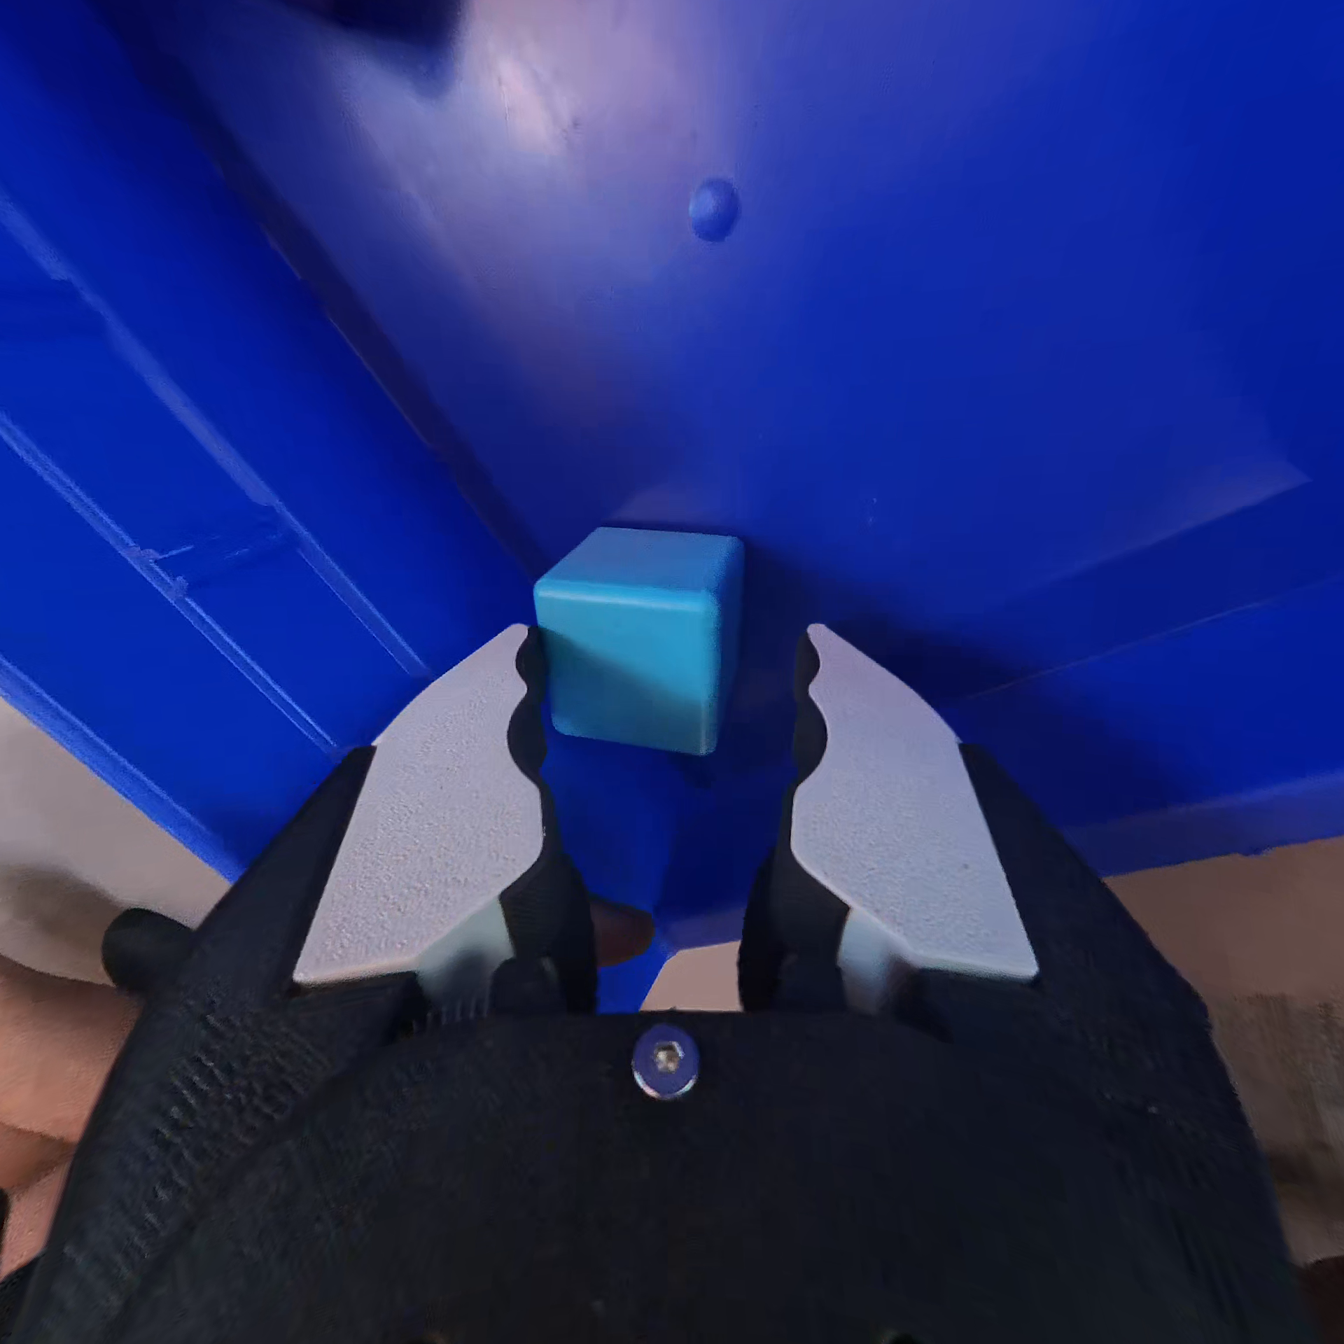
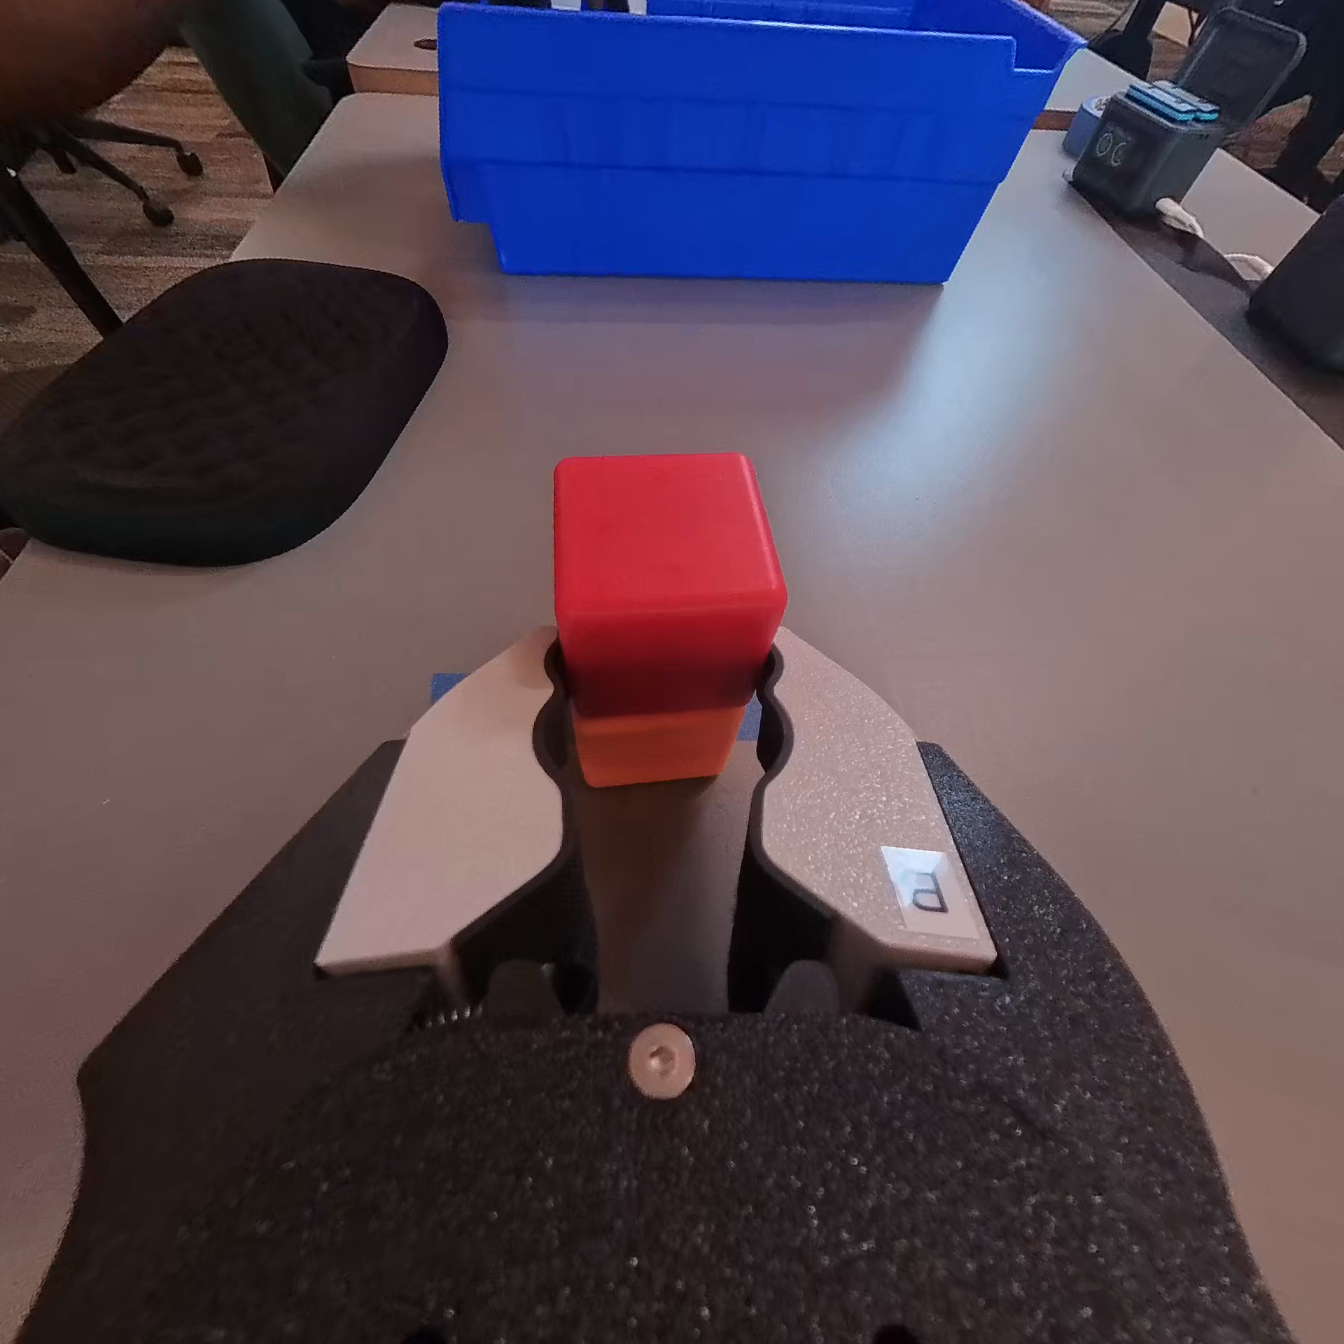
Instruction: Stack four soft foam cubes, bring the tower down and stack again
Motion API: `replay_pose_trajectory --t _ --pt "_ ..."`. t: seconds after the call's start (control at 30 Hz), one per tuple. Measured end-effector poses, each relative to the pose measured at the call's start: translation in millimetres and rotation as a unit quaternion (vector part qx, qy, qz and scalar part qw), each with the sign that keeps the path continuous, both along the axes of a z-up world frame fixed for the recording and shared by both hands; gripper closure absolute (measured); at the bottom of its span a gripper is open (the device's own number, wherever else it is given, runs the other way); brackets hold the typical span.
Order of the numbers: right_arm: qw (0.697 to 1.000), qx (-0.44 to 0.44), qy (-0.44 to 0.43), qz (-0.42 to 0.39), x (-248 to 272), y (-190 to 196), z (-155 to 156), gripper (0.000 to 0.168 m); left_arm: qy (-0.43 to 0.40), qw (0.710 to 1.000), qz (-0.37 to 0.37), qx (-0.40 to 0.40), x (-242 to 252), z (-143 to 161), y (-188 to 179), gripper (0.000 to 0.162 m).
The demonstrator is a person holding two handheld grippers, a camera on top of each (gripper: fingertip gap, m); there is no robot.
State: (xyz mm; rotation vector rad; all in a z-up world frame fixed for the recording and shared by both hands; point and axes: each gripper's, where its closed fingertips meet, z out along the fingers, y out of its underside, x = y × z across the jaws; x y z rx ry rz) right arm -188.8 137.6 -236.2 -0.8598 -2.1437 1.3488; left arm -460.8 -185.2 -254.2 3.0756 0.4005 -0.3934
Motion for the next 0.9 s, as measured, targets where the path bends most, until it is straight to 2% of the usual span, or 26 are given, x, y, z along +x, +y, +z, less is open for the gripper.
replay_pose_trajectory --t 0.03,0.1,0.23,0.43,0.57,0.67,0.77,0.9 --pt "1.0 -0.001 -0.001 0.0 0 0 0 0.119 0.002 1.0 0.011 0.002 -2 -2 0 0.097" --pt "1.0 -0.001 -0.001 0.0 0 0 0 0.119 0.014 1.0 0.021 -0.004 -6 -6 -3 0.108" --pt "1.0 -0.002 -0.002 0.001 0 0 0 0.119 0.024 0.999 -0.025 0.034 4 5 15 0.11" --pt "1.0 -0.002 -0.002 0.002 0 0 0 0.119 0.089 0.984 -0.109 0.111 50 76 92 0.11" --pt "1.0 0.001 0.001 0.002 0 0 0 0.119 0.107 0.969 -0.197 0.105 98 104 150 0.113" --pt "1.0 0.002 0.003 0.002 1 0 0 0.119 0.14 0.956 -0.242 0.092 113 127 177 0.113" --pt "1.0 0.004 0.005 0.002 1 0 0 0.119 0.117 0.937 -0.298 0.138 138 143 215 0.114" --pt "1.0 0.003 0.004 0.004 1 0 0 0.119 0.047 0.903 -0.394 0.162 184 138 257 0.114"
